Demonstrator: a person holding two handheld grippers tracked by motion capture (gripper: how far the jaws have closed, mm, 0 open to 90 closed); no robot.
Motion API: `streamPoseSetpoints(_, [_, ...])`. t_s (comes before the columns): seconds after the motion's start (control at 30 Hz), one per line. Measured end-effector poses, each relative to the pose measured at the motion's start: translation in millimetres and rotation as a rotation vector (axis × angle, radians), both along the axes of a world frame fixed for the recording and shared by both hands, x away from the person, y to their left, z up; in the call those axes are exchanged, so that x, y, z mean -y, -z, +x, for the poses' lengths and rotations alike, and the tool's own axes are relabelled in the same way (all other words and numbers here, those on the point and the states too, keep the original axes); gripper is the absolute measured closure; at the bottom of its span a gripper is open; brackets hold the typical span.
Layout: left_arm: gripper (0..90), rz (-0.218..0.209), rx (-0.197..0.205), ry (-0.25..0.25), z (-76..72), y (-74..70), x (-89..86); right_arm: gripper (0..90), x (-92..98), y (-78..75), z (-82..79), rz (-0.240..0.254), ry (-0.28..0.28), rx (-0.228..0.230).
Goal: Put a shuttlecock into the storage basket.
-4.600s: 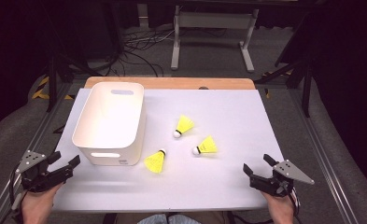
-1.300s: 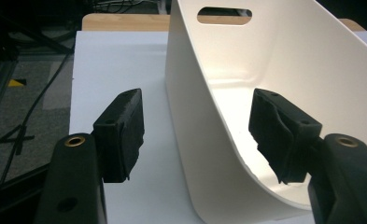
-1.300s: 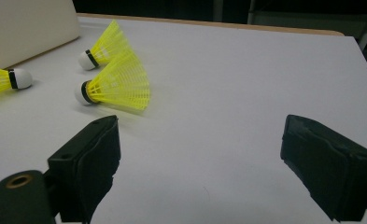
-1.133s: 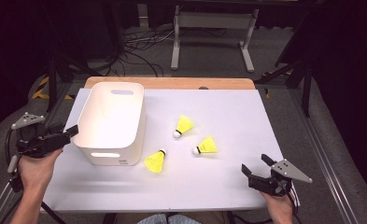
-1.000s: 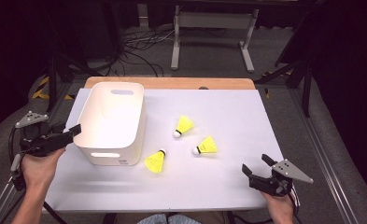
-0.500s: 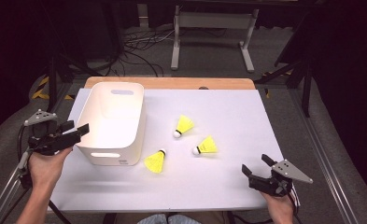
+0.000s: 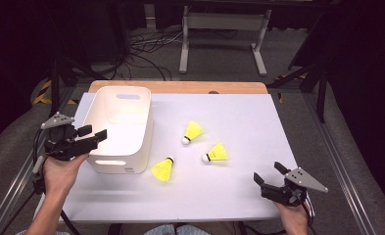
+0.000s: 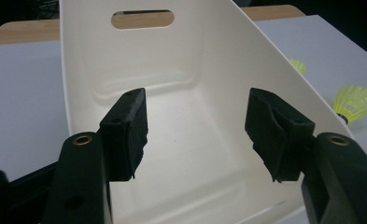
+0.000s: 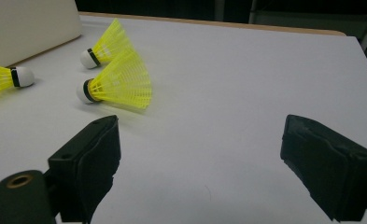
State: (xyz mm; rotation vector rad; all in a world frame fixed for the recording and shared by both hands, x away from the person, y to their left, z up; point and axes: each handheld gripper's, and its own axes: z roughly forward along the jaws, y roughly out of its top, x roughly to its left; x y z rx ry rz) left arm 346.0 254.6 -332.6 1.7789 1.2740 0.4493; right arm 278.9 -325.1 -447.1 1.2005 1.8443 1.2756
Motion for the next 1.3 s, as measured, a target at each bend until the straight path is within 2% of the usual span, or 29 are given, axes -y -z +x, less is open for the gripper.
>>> streamPoseSetpoints(1.3, [40.1,-0.018,-0.019,0.121,7.3,-3.2,43.8,12.7,-0.3,0.8,0.7,-0.006,-0.002,-0.007])
